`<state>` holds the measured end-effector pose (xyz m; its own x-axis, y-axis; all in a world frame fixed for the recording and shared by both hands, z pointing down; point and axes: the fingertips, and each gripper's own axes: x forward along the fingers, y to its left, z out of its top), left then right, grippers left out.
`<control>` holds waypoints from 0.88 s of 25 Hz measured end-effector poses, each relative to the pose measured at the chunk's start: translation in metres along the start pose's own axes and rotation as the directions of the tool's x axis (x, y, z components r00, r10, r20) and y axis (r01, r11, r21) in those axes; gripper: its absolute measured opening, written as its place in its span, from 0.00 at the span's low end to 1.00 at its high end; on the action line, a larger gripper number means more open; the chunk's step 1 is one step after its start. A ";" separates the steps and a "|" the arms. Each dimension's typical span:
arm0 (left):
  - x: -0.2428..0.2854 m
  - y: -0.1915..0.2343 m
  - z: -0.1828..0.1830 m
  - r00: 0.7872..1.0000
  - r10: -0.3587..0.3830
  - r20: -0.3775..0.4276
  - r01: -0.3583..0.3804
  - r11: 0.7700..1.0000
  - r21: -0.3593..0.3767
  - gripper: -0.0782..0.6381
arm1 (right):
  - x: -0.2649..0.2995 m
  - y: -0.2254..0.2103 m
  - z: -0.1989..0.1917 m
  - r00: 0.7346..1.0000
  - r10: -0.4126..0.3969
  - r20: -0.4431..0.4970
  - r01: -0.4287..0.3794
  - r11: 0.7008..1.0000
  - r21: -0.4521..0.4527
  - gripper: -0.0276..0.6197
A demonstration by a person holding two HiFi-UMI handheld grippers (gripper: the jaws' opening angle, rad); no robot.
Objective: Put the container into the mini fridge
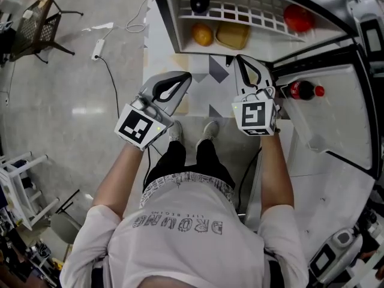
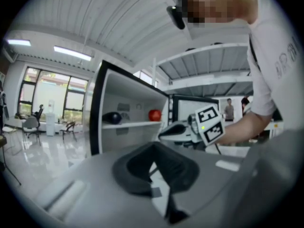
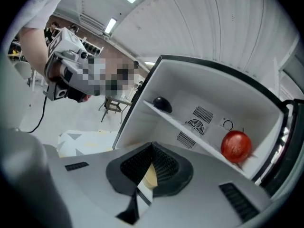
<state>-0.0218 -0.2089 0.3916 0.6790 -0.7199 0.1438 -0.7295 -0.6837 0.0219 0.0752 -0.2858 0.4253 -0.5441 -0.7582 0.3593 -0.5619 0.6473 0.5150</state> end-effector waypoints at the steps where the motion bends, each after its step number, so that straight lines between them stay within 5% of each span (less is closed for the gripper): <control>1: -0.002 -0.002 0.003 1.000 -0.006 0.006 0.006 1.000 0.005 0.12 | -0.006 0.000 0.006 1.000 -0.004 0.008 0.003 1.000 0.016 0.05; 22: -0.033 -0.030 0.043 0.991 -0.129 0.042 0.124 0.988 0.097 0.12 | -0.098 0.011 0.073 0.990 -0.070 0.120 0.039 0.969 0.245 0.05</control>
<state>-0.0185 -0.1700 0.3441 0.7703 -0.6301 0.0978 -0.6278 -0.7763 -0.0561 0.0768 -0.1986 0.3393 -0.5746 -0.7866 0.2261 -0.7179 0.6171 0.3223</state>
